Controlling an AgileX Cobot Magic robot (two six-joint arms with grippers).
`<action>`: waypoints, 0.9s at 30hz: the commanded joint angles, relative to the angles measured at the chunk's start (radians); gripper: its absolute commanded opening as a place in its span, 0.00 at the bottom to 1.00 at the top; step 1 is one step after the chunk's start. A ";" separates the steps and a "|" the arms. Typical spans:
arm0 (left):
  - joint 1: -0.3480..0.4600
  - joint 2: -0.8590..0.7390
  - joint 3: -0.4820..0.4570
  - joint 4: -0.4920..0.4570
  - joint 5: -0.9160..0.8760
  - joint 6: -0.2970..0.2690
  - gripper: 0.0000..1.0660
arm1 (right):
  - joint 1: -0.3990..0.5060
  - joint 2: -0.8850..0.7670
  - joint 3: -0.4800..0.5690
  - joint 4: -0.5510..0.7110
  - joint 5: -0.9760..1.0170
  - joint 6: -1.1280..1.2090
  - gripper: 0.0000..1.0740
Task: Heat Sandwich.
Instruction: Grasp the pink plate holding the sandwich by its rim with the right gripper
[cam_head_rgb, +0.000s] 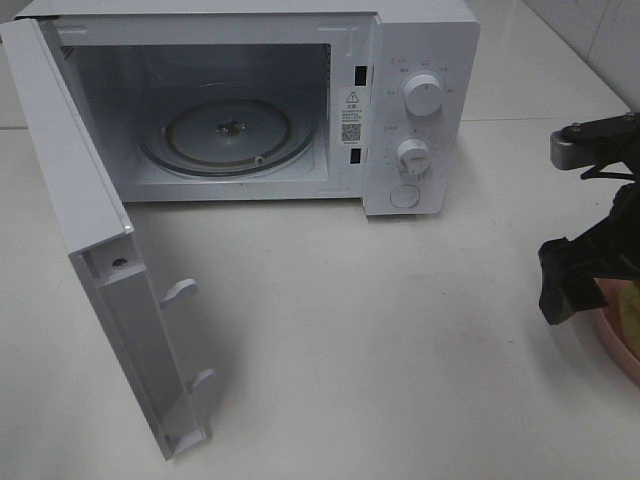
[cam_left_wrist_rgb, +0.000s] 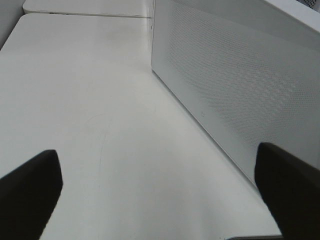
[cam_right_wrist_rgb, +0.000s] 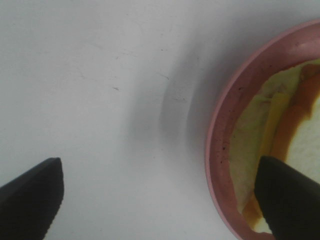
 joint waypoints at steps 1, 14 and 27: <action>0.001 -0.026 0.005 -0.006 -0.013 -0.006 0.97 | -0.020 0.025 -0.007 -0.009 0.011 0.010 0.94; 0.001 -0.026 0.005 -0.006 -0.013 -0.006 0.97 | -0.029 0.185 -0.007 -0.034 -0.064 0.054 0.91; 0.001 -0.026 0.005 -0.006 -0.013 -0.006 0.97 | -0.075 0.261 -0.007 -0.056 -0.106 0.082 0.89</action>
